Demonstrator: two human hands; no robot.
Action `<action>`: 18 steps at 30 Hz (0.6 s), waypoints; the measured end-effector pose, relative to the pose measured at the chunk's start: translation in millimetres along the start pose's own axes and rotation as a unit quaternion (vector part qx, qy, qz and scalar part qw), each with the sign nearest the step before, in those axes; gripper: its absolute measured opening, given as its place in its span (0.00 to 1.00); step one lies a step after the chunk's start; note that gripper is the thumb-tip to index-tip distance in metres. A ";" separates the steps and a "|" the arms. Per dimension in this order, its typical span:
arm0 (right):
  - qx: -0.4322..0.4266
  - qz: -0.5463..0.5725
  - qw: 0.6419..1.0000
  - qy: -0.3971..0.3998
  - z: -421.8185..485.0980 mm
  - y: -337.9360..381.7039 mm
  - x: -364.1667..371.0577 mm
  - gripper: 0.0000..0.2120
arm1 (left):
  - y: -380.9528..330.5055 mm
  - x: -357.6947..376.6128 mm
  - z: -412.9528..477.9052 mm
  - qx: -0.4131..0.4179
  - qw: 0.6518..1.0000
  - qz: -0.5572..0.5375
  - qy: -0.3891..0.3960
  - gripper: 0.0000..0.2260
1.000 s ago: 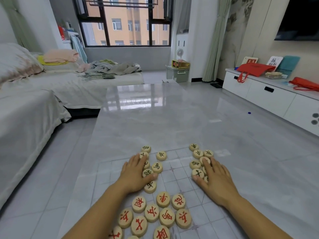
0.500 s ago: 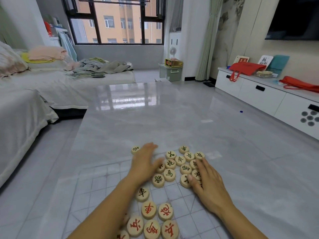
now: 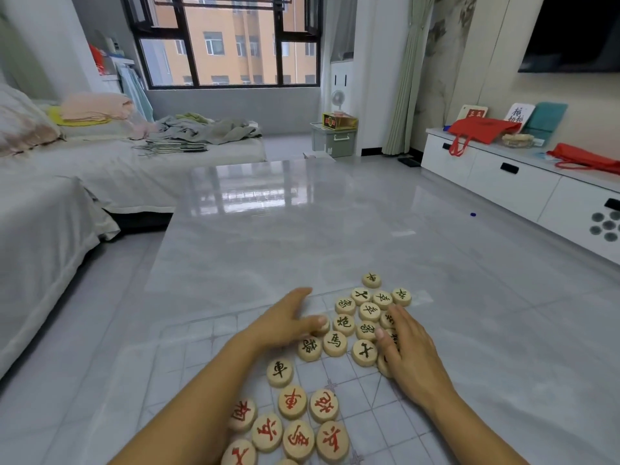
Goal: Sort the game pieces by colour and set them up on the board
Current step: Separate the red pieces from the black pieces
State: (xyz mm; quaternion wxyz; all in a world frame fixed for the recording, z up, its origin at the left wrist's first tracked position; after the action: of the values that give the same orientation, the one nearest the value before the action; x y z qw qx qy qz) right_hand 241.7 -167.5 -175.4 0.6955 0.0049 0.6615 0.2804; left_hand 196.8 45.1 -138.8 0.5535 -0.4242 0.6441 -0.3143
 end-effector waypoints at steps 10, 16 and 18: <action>-0.010 -0.006 1.000 0.007 -3.4 3.7 1.0 0.30 | 24.0 -22.4 -54.2 -0.024 0.987 0.151 0.052 0.18; -0.007 -0.020 1.000 0.002 -1.4 2.3 1.1 0.30 | 6.5 15.5 -12.8 0.007 0.995 0.096 0.005 0.16; -0.003 -0.021 1.000 -0.004 -0.2 1.8 0.9 0.28 | 0.5 26.3 -3.4 0.006 0.996 0.085 0.005 0.16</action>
State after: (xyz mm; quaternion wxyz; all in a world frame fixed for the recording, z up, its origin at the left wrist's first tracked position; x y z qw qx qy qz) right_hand 240.8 -165.8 -175.6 0.7039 -0.0096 0.6578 0.2678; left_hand 192.7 21.5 -150.4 0.5777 -0.3627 0.6787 -0.2722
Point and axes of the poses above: each hand's wrist, its own z-axis towards the middle knuckle, its own x-axis out of the palm, y = z × x, the point moved 4 cm from there along z, towards the middle knuckle, and after that the axes turned 15 degrees about -z, right-handed, at the moved point
